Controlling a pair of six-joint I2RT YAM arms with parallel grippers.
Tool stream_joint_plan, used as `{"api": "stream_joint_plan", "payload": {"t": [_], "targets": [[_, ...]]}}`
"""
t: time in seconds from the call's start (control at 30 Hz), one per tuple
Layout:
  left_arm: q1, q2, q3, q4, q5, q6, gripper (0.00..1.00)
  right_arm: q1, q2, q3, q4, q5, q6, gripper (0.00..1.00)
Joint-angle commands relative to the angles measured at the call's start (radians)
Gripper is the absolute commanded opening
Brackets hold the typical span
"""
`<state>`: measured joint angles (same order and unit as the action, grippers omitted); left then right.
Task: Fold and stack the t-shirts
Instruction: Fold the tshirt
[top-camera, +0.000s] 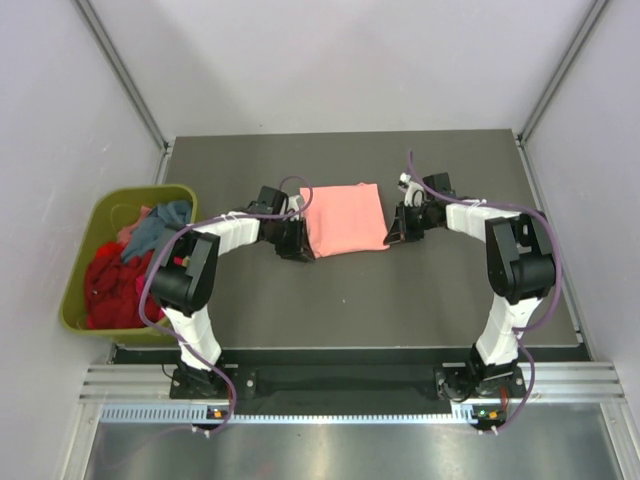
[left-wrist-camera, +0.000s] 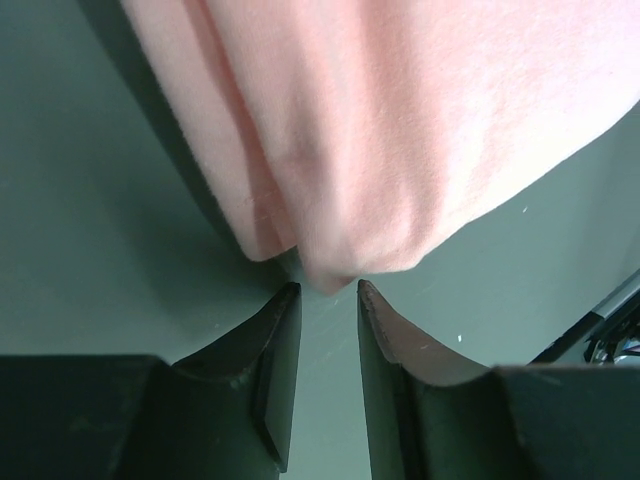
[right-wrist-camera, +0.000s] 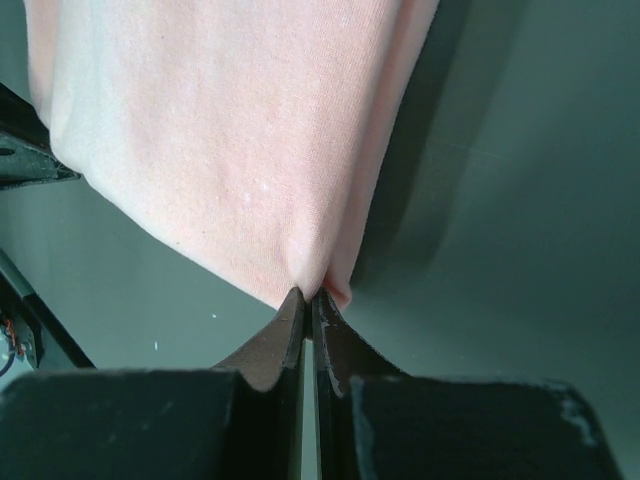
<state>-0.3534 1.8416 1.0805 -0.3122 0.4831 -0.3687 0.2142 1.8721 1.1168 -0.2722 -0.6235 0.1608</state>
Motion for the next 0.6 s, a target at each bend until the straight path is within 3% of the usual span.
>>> {"api": "stream_joint_plan", "payload": {"t": [0.0, 0.23, 0.3, 0.33, 0.5, 0.57], "targets": [[-0.013, 0.015, -0.013, 0.065, 0.018, -0.006, 0.34, 0.002, -0.036, 0.009, 0.056, -0.021, -0.003, 0.00], [-0.025, 0.028, -0.011, 0.061, 0.015, -0.001, 0.34, 0.002, -0.037, 0.000, 0.062, -0.021, -0.001, 0.00], [-0.033, 0.031, -0.002, 0.041, 0.008, 0.004, 0.19, 0.001, -0.037, -0.002, 0.062, -0.019, 0.000, 0.00], [-0.038, 0.036, 0.007, 0.015, -0.014, 0.016, 0.00, 0.001, -0.037, 0.000, 0.057, -0.018, 0.000, 0.00], [-0.038, 0.025, 0.100, -0.192, -0.237, 0.074, 0.00, -0.012, -0.053, -0.003, 0.041, 0.036, -0.004, 0.00], [-0.038, -0.001, 0.107, -0.202, -0.265, 0.080, 0.00, -0.013, -0.059, -0.008, 0.036, 0.048, -0.004, 0.00]]}}
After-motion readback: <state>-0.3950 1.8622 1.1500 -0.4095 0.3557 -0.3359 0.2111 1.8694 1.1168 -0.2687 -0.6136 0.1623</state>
